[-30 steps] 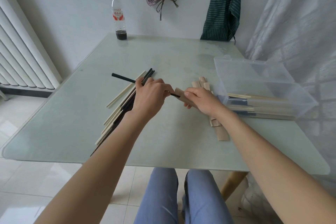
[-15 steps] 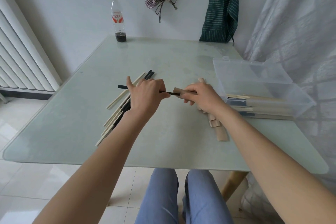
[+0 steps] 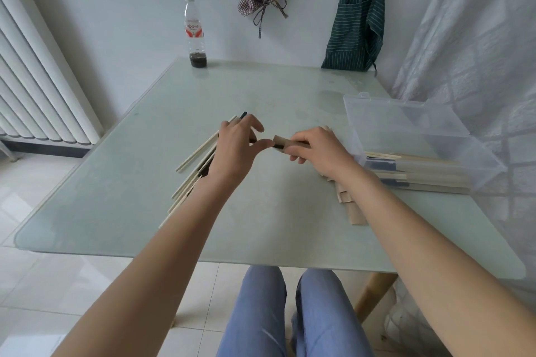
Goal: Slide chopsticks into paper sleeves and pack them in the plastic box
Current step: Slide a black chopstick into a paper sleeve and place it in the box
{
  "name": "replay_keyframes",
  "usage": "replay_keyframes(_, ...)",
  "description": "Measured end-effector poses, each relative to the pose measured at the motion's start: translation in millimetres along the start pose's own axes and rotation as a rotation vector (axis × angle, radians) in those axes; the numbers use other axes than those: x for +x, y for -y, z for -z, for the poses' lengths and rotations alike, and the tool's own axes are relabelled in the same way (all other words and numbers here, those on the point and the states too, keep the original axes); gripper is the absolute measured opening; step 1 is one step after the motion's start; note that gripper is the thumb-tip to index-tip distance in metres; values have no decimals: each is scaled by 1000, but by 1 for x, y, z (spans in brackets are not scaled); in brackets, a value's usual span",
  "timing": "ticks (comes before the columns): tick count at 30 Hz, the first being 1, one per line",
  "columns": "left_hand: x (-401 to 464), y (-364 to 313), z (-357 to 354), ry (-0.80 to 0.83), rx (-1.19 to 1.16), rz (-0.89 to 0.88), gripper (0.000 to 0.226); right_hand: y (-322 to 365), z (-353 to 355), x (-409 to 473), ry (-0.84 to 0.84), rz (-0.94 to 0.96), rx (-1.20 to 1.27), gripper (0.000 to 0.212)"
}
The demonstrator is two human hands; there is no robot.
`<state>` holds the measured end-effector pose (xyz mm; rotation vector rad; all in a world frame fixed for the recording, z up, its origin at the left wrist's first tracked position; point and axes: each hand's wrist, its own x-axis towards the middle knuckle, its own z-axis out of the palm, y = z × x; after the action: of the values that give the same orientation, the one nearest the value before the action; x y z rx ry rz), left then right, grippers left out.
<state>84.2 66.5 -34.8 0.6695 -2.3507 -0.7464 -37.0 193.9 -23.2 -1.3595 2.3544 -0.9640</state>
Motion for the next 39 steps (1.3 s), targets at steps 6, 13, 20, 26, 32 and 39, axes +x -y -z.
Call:
replay_keyframes(6, -4, 4, 10, -2, -166, 9, 23, 2, -2, -1, -19, -31, -26, 14)
replay_keyframes(13, -1, 40, 13, -97, 209, 401, 24, 2, -12, 3, -113, -120, -171, 20)
replay_keyframes(20, -3, 60, 0, 144, 306, 396, 16, 1, -22, 11, -123, -153, -88, 17)
replay_keyframes(26, -6, 53, -3, 159, 371, 410, 4, -7, -29, 13, -159, -207, -69, 17)
replay_keyframes(32, -7, 41, -4, 200, 533, 384, 35, -5, -31, 12, -151, -213, -43, 16)
replay_keyframes(39, -9, 34, -3, 282, 579, 319, 33, -7, -34, 9, -139, -215, -39, 22)
